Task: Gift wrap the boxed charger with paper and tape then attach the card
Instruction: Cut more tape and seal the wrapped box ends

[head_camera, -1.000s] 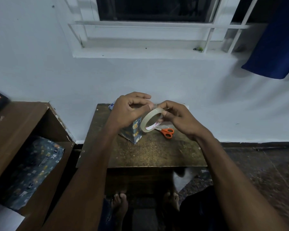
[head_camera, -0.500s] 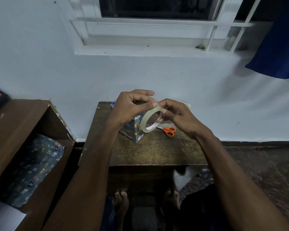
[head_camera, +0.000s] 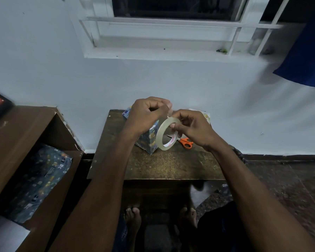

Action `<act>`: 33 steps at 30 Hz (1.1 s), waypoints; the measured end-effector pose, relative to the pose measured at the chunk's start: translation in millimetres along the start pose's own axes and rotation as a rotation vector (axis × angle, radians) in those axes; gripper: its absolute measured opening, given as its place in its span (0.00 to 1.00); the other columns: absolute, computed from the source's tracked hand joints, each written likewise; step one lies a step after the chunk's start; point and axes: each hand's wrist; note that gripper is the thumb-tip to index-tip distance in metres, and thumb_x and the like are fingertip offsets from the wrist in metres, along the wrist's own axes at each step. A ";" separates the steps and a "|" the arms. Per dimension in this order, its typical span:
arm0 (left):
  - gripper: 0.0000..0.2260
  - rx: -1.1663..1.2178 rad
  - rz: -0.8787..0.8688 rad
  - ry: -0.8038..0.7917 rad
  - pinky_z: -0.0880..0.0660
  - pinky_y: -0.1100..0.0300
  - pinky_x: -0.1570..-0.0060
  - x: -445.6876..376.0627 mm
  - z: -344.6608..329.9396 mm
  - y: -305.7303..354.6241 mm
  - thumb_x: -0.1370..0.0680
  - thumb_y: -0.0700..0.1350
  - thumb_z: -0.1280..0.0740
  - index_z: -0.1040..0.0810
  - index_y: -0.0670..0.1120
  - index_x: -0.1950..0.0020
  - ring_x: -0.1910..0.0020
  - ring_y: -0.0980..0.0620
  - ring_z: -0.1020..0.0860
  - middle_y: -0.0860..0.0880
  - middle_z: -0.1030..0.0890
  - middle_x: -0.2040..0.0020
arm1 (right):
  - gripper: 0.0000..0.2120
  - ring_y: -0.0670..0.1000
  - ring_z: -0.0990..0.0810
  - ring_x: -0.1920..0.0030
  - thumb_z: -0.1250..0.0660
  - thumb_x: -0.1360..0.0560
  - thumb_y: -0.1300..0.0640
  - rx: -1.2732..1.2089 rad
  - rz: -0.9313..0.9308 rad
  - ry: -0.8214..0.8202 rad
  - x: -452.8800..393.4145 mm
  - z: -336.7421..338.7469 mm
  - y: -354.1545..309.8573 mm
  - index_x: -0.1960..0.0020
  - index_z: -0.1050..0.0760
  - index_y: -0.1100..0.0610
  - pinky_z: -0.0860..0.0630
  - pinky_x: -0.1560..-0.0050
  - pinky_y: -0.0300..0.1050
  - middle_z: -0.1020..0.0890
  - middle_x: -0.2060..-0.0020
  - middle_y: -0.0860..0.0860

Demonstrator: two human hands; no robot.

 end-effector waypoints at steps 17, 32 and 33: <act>0.03 0.021 0.027 0.109 0.17 0.50 0.39 0.7 -4.1 1.5 0.24 0.45 0.20 0.10 0.46 0.53 0.46 0.57 0.14 0.55 0.12 0.46 | 0.08 0.45 0.15 0.60 0.35 0.16 0.63 0.076 -0.121 0.007 -3.9 -16.1 3.5 0.46 0.17 0.57 0.21 0.62 0.39 0.13 0.59 0.49; 0.17 0.031 0.069 -0.152 0.18 0.56 0.40 7.9 11.3 11.9 0.27 0.36 0.19 0.15 0.45 0.40 0.42 0.53 0.14 0.48 0.10 0.49 | 0.09 0.48 0.16 0.63 0.36 0.16 0.65 0.104 -0.110 -0.028 -5.1 -15.9 13.0 0.47 0.17 0.58 0.17 0.58 0.51 0.13 0.60 0.51; 0.18 0.002 0.061 -0.165 0.21 0.59 0.39 7.5 11.9 11.9 0.27 0.37 0.19 0.16 0.46 0.40 0.39 0.56 0.16 0.49 0.10 0.50 | 0.09 0.46 0.16 0.63 0.36 0.16 0.64 0.116 -0.107 -0.021 -5.1 -15.2 13.4 0.46 0.16 0.57 0.17 0.58 0.49 0.13 0.60 0.49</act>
Point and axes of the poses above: each hand's wrist, its own x-axis away from the middle knuckle, its own z-axis out of the back of the hand, y = z × x
